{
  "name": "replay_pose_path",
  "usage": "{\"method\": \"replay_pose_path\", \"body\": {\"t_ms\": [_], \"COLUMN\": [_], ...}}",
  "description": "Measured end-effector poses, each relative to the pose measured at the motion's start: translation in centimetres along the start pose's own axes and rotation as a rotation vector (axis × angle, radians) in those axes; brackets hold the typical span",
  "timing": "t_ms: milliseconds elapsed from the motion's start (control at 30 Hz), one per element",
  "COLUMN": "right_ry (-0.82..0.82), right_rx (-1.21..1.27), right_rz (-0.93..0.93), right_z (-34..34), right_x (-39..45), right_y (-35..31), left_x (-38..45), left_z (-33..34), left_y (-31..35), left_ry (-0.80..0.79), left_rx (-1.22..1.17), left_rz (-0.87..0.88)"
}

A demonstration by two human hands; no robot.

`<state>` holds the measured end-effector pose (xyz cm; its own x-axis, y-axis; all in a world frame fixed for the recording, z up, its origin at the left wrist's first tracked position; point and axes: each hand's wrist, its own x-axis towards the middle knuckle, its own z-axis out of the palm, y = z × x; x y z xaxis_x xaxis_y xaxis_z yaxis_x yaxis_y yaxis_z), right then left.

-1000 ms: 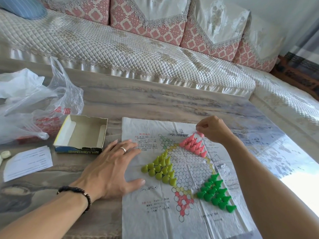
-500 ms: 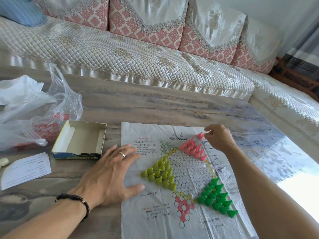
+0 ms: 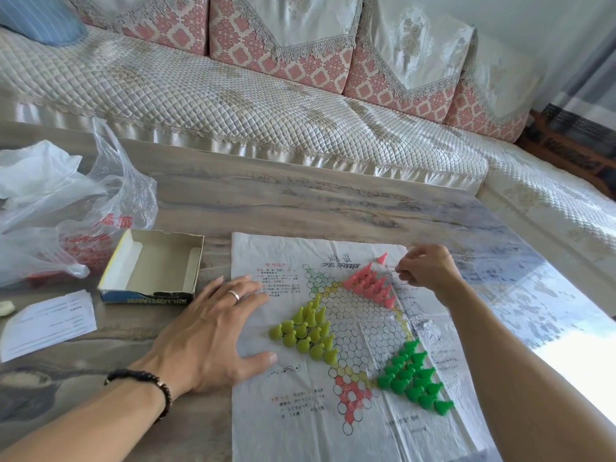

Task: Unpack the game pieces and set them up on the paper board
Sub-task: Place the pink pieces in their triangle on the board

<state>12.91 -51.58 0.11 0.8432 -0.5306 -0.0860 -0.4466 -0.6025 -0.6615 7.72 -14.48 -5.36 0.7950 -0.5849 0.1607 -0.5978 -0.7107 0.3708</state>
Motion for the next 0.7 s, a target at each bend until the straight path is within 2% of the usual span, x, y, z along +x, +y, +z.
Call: {"method": "replay_pose_path", "body": {"t_ms": [100, 367, 500, 700], "right_ry": [-0.069, -0.152, -0.162, -0.129], "right_rx": [0.01, -0.212, -0.289, -0.269], "right_rz": [-0.071, -0.293, -0.307, -0.296], "right_z": [-0.2, -0.1, -0.1, -0.1], "right_x": [-0.7, -1.3, -1.3, -1.2], "right_y": [-0.6, -1.6, -2.1, -2.7], "left_x": [0.1, 0.1, 0.0, 0.0], "left_z": [0.1, 0.1, -0.1, -0.2], "left_y": [0.0, 0.0, 0.0, 0.1], "left_ry": [0.011, 0.008, -0.001, 0.006], "left_rx": [-0.016, 0.008, 0.031, 0.012], "left_rz": [0.001, -0.009, -0.011, -0.008]}}
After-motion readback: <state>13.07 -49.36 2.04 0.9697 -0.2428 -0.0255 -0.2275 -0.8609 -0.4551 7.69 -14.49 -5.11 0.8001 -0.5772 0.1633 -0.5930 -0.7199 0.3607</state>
